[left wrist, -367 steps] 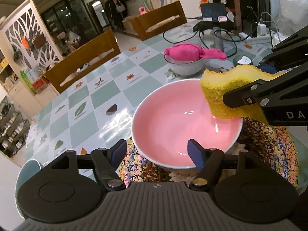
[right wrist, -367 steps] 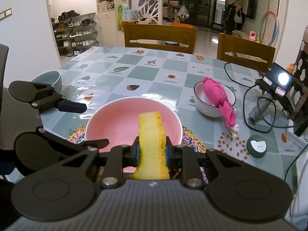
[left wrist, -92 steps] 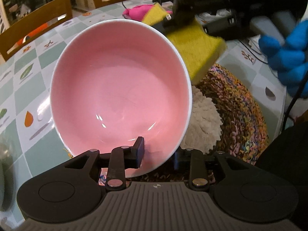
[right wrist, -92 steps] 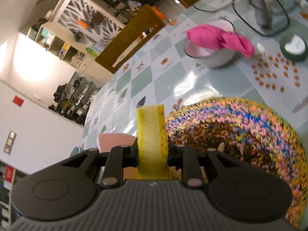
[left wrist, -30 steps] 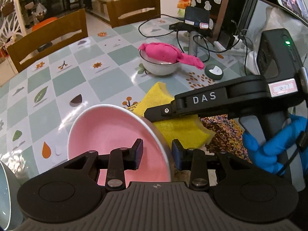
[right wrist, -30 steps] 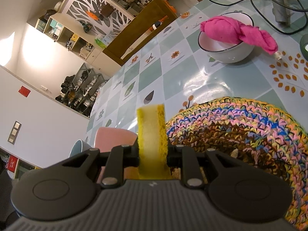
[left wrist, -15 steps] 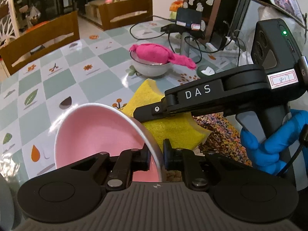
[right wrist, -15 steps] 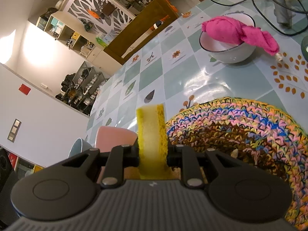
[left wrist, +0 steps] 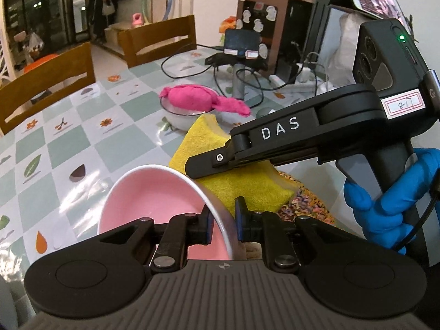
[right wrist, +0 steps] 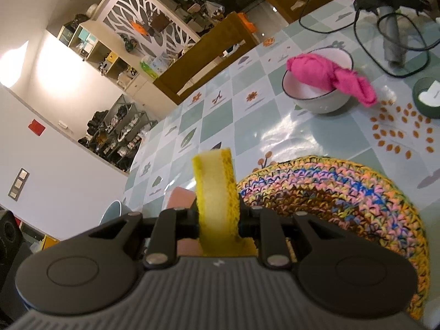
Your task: Clean bowl
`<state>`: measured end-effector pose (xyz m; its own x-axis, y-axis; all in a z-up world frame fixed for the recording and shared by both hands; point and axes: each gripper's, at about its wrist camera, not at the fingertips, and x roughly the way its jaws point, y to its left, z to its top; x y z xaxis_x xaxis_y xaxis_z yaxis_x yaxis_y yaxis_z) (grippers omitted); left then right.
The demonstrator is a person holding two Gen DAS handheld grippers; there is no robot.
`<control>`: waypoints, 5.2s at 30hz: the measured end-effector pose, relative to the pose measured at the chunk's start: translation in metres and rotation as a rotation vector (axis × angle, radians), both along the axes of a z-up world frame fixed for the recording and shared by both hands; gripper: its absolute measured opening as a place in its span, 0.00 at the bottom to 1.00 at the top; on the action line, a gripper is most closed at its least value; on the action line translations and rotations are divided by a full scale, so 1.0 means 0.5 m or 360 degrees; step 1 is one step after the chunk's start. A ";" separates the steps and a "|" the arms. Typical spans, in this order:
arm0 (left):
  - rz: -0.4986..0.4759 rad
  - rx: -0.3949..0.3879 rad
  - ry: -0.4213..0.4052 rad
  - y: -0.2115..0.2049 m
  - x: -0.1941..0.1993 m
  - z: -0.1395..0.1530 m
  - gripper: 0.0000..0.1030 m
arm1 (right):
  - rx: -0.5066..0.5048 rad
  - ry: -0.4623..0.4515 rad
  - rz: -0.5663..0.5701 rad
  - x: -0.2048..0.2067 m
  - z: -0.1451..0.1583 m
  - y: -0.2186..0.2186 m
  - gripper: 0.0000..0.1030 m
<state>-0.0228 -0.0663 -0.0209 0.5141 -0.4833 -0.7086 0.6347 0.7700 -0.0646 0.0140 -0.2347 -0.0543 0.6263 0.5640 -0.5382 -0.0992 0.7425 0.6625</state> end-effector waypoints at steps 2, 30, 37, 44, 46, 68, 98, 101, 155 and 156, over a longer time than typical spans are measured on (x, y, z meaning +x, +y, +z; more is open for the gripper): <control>-0.0010 0.0000 -0.0004 -0.001 -0.005 -0.003 0.17 | 0.0012 0.0012 -0.0015 -0.006 -0.004 -0.006 0.22; -0.0094 -0.0034 0.0089 0.031 -0.064 -0.034 0.12 | 0.0224 0.0069 0.0017 -0.015 -0.026 -0.011 0.22; -0.0110 -0.0029 0.0115 0.030 -0.063 -0.042 0.12 | 0.0172 -0.0096 0.0147 -0.042 0.028 0.003 0.22; -0.0117 -0.0040 0.0141 0.032 -0.062 -0.049 0.12 | 0.0148 -0.0101 0.0154 -0.023 0.022 0.003 0.22; -0.0118 -0.0045 0.0145 0.033 -0.062 -0.050 0.12 | 0.0156 -0.0075 0.0141 -0.008 0.009 0.002 0.22; -0.0133 -0.0066 0.0167 0.036 -0.065 -0.054 0.14 | 0.0292 0.0067 0.0057 0.004 -0.034 -0.015 0.22; -0.0122 -0.0079 0.0175 0.039 -0.065 -0.055 0.15 | 0.0244 0.0132 0.0102 0.055 -0.068 0.011 0.22; -0.0119 -0.0079 0.0175 0.040 -0.065 -0.056 0.15 | 0.0252 0.0180 0.0077 0.050 -0.086 0.009 0.22; 0.0175 -0.0154 0.0256 0.025 0.069 -0.011 0.24 | 0.0203 0.0151 0.0008 0.022 -0.077 -0.016 0.22; 0.0170 -0.0149 0.0251 0.023 0.070 -0.010 0.24 | 0.0202 0.0148 0.0004 0.023 -0.076 -0.018 0.22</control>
<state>0.0124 -0.0547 -0.0260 0.4525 -0.4993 -0.7389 0.5260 0.8185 -0.2310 0.0255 -0.2438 -0.0926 0.5755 0.6328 -0.5181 -0.0350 0.6520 0.7574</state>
